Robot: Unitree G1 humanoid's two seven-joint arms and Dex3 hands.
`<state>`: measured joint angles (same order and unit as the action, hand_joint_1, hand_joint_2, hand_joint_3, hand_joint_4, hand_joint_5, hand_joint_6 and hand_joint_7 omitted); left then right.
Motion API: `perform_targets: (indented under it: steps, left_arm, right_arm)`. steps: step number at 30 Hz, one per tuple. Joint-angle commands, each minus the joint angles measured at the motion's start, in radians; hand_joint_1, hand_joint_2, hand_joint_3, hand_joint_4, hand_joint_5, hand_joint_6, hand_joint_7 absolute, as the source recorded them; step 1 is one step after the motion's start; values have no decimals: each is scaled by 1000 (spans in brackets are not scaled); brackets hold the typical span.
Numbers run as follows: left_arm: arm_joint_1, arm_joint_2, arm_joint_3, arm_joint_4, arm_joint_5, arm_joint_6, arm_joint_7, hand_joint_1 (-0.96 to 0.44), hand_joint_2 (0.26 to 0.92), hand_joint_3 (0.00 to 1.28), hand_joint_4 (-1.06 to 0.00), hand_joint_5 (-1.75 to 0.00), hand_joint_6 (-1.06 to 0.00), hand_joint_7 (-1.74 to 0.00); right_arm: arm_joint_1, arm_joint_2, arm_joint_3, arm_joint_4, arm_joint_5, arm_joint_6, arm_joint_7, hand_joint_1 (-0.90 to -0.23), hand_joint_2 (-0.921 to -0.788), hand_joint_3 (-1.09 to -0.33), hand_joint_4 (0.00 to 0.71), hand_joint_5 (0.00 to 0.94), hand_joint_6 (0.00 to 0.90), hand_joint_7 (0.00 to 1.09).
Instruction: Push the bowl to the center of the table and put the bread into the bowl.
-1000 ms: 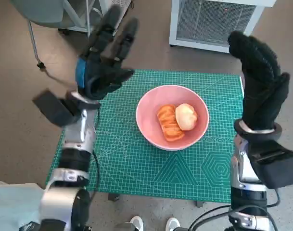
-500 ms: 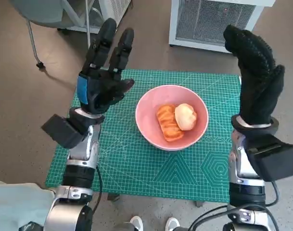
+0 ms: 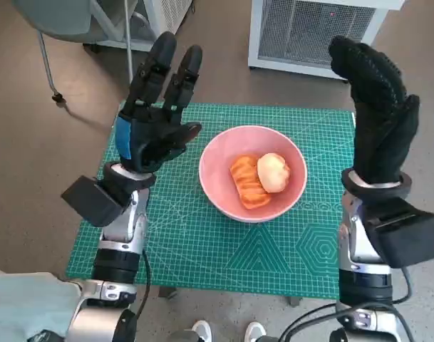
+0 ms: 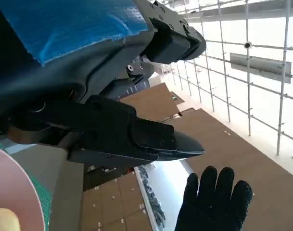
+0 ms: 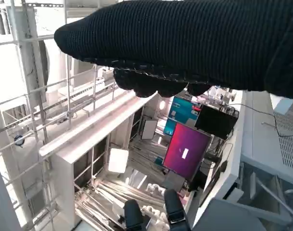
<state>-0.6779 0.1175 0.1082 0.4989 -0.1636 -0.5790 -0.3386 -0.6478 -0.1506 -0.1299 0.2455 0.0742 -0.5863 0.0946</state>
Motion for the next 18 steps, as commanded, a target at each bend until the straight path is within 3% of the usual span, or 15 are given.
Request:
perform_targets:
  steps: [1, 18]
  left_arm:
    - [2, 1, 0, -7, -8, 7, 1, -106, 921, 121, -203, -1, -302, -6]
    - [-2, 0, -1, 0, -1, -2, 7, -103, 921, 127, -231, -12, -321, -13]
  right_arm:
    - [6, -5, 0, 17, -11, 3, -4, -518, -921, -794, 332, 7, -1, 668]
    - [-1, -11, -1, 35, -8, -8, 0, -518, -921, -795, 331, 6, -1, 662]
